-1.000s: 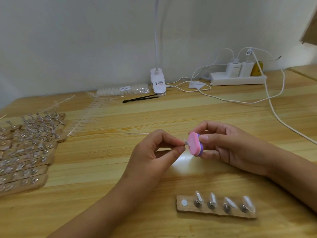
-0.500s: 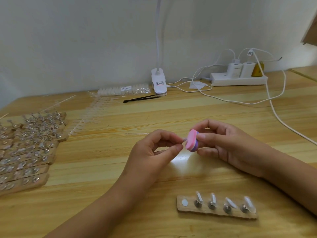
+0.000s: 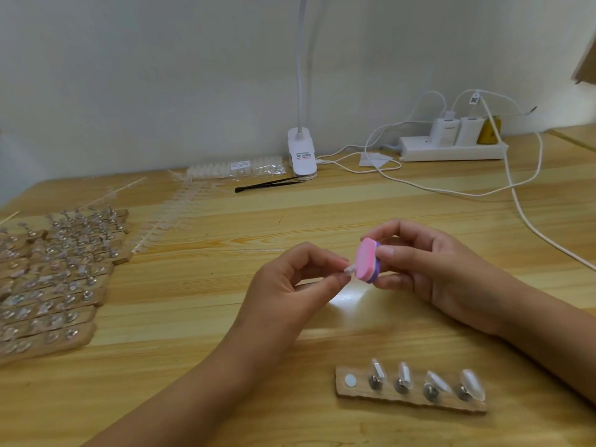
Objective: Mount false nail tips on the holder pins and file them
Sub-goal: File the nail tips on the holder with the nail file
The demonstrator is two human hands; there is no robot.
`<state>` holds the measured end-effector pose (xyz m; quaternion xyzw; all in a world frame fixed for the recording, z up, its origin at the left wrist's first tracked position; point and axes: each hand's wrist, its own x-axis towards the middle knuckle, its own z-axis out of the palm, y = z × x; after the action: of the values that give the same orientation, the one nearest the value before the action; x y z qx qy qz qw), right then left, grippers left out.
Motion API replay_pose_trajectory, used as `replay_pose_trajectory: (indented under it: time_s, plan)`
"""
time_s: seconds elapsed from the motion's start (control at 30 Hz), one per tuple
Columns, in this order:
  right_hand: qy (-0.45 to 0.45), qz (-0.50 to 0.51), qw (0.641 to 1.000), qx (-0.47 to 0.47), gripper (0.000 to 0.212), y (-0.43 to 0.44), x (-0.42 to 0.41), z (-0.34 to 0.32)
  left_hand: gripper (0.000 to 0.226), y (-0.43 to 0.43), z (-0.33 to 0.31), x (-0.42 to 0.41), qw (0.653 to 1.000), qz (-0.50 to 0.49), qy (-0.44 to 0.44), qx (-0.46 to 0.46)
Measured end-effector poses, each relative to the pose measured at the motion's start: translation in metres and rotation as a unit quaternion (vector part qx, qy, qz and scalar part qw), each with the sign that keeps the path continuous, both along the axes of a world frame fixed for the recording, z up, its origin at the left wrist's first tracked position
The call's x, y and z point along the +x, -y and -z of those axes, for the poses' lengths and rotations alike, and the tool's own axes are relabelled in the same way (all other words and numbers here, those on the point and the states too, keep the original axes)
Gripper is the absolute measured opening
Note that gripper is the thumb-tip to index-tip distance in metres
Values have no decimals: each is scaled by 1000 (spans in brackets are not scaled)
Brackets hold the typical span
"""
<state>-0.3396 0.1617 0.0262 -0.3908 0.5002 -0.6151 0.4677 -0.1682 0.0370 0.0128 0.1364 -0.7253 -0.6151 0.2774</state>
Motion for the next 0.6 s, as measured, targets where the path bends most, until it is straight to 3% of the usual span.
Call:
replay_pose_trajectory:
  time_s: [0.17,0.3,0.6]
  plan:
    - [-55,-90,994,27,23,-3,-1,-2,9,0,1,-1,999,-1,25,-23]
    - [-49,-44,998,9,20,-2,-3,1,8,2,1,1,999,2,36,-18]
    - [-48,-68,997,6,16,-4,-2,-2,10,2,1,0,999,9,38,-14]
